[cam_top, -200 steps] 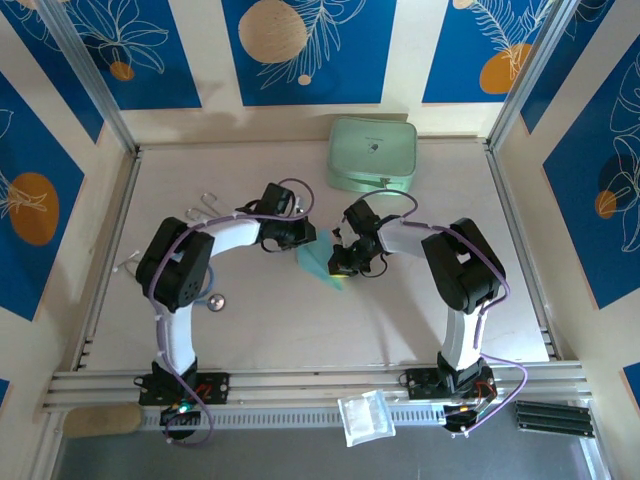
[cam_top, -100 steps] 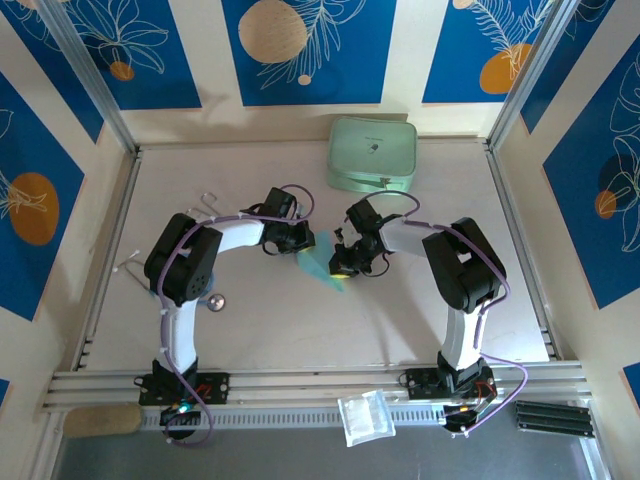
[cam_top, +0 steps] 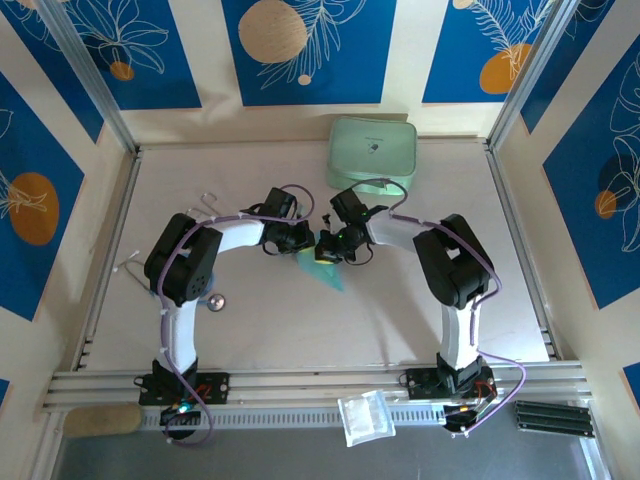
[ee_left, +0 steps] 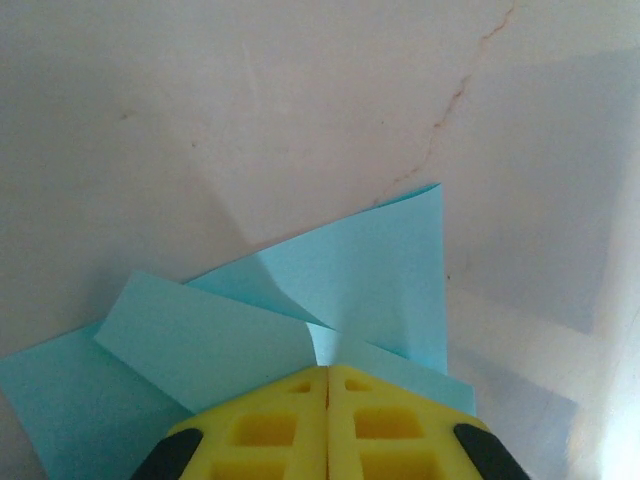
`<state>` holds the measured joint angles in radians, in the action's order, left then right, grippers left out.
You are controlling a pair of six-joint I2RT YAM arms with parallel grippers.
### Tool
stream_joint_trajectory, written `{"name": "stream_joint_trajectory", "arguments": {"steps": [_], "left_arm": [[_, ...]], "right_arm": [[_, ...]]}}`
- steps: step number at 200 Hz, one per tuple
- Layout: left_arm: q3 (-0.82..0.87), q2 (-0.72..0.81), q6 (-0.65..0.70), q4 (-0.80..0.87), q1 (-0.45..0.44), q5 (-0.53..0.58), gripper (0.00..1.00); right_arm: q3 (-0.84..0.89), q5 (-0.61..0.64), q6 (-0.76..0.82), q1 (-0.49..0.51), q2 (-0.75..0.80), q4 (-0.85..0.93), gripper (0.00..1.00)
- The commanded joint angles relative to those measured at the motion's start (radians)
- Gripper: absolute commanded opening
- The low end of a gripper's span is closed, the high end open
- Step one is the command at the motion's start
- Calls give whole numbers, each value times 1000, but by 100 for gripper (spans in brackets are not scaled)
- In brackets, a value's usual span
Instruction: Fold a paper plane with a square sheet of paper (pick it up from the middle)
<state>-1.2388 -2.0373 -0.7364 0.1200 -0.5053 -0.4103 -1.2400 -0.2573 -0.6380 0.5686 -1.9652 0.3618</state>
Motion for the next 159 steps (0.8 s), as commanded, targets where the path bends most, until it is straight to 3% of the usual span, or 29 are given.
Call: {"name": "stream_joint_trajectory", "arguments": {"steps": [1, 38, 78, 159], "left_arm": [[9, -37, -10, 70, -3, 64, 8], [12, -43, -8, 82, -5, 79, 7], [23, -56, -1, 98, -4, 109, 7], [36, -69, 11, 113, -2, 134, 4]], "right_arm": [[-31, 14, -22, 10, -35, 41, 2], [0, 25, -33, -2, -43, 26, 1], [123, -45, -31, -23, -36, -50, 1], [365, -121, -39, -47, 126, -160, 1]]}}
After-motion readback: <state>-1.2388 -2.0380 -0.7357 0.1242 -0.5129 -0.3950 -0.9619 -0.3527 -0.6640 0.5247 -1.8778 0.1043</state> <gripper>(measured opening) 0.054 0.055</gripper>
